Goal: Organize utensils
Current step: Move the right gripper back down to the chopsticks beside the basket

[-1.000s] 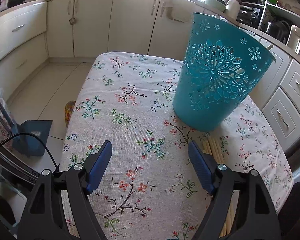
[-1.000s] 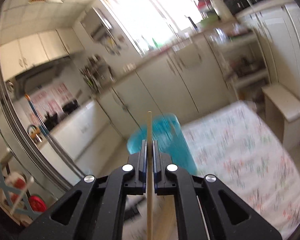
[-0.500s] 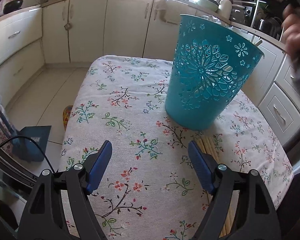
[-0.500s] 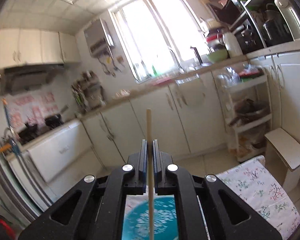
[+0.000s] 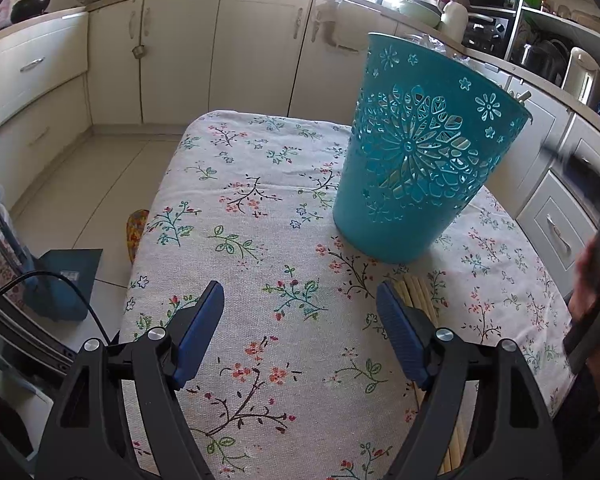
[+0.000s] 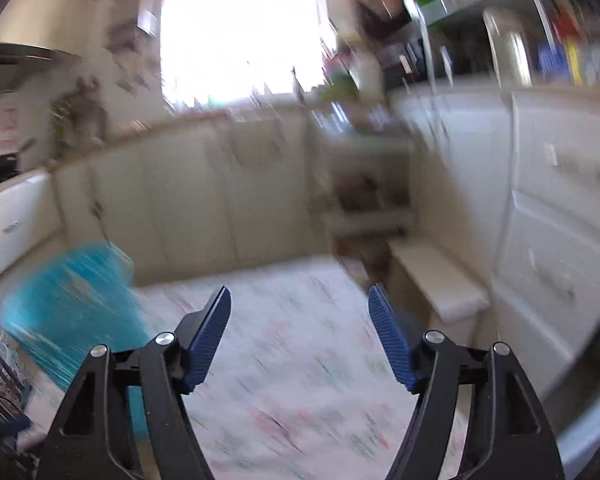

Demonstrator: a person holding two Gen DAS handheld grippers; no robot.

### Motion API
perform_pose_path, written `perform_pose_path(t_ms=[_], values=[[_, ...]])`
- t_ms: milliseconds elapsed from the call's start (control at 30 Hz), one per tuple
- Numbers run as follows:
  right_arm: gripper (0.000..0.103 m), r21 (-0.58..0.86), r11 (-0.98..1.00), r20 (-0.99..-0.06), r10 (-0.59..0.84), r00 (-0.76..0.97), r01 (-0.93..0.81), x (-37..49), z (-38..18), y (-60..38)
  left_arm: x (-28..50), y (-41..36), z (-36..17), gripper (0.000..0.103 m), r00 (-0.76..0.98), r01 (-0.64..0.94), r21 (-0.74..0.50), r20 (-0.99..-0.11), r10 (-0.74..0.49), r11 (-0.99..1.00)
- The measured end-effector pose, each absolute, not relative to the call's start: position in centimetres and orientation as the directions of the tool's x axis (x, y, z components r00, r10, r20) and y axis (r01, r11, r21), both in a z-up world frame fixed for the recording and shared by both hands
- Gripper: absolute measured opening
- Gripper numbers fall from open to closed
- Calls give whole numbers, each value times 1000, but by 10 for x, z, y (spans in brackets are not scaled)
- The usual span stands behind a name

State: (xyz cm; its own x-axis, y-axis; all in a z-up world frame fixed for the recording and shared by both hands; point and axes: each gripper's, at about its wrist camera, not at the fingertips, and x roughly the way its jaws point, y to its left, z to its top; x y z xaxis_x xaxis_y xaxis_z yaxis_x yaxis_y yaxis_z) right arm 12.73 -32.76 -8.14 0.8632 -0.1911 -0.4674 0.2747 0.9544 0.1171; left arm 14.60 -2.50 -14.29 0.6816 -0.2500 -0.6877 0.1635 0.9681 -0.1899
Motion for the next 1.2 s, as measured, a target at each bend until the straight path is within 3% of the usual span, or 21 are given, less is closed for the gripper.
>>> perform_pose_path(t_ms=[167,333,500,533,567,667,900,1033,1200], values=[[69,147,917,-642,-196,741,370,128,-124,-358,148,-26,-144,74,678,158,-169,-698,-231,973],[70,232,881,-688,-150,710,411,109,-134,-373,150,-25,-145,75,674,160,-162,-703,-228,974],[70,190,893,-741,-142,656,408,103,-141,-361,149,-27,-143,75,668,202,-143,-703,-243,969],[69,174,902,-757,-135,640,396,103,-143,-354,148,-26,-143,75,666,215,-133,-705,-245,968],[57,153,910,-768,-136,626,386,103,-144,-348,148,-25,-142,75,666,222,-126,-705,-245,967],[57,89,920,-734,-198,650,382,92,-136,-333,147,-20,-142,74,660,228,-140,-706,-259,964],[62,141,893,-752,-184,633,427,88,-135,-343,150,-32,-142,75,664,216,-71,-721,-200,974],[62,201,932,-740,-56,671,300,78,-118,-305,135,-40,-137,77,689,210,12,-711,-139,978],[62,209,976,-726,116,678,58,58,-102,-238,128,-32,-141,82,696,160,8,-710,-107,987]])
